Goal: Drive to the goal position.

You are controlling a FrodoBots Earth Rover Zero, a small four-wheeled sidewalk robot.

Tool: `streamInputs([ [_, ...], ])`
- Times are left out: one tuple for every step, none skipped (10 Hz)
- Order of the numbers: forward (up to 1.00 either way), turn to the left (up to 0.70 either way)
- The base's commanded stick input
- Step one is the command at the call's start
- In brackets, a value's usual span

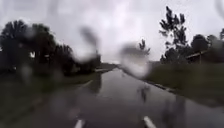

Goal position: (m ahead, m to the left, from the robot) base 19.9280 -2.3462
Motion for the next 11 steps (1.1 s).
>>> streamInputs([
  [0.85,0.0],
  [0.85,0.0],
  [0.85,0.0],
  [0.85,0.0],
  [0.85,0.0],
  [0.85,0.0],
  [0.85,0.0],
  [0.85,0.0],
  [0.85,0.0],
  [0.85,0.0],
  [0.85,0.0],
])
